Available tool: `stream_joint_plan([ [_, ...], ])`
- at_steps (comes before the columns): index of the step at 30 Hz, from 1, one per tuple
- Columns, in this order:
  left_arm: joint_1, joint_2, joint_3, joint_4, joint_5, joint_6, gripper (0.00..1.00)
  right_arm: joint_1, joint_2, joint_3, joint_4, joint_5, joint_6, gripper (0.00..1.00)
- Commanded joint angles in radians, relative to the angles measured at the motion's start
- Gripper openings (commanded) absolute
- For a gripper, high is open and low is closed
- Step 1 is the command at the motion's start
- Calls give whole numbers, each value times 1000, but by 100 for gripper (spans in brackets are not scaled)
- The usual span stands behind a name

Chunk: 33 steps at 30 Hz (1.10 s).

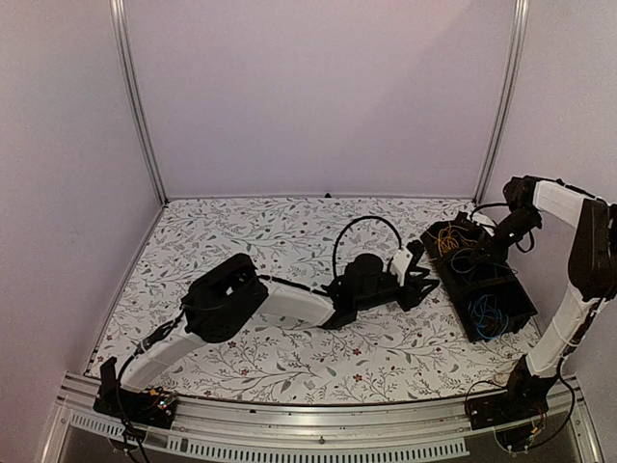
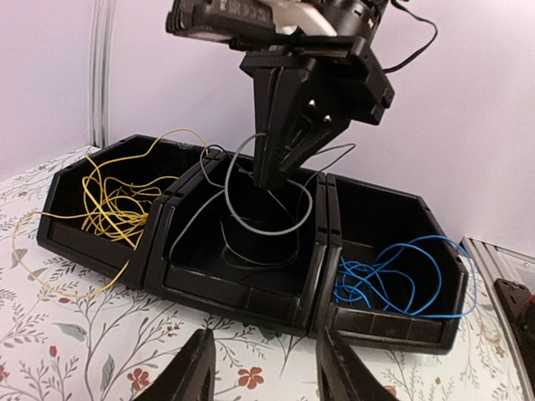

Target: Untangle the cables

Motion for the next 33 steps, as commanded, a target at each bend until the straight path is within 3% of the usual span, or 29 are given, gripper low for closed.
stream_joint_plan([
  [1,4,-119,-110,89,-30,14,44,-17,-19,-20,68,112,-51,0],
  [17,16,-264,-362,169,-61,32,44,36,99,-98,239,258,6,0],
  [24,23,-333,-479,204,-74,51,43,67,169,-36,234,295,65,1],
  [33,45,-540,-720,158,-134,50,46,68,69,20,80,316,104,50],
])
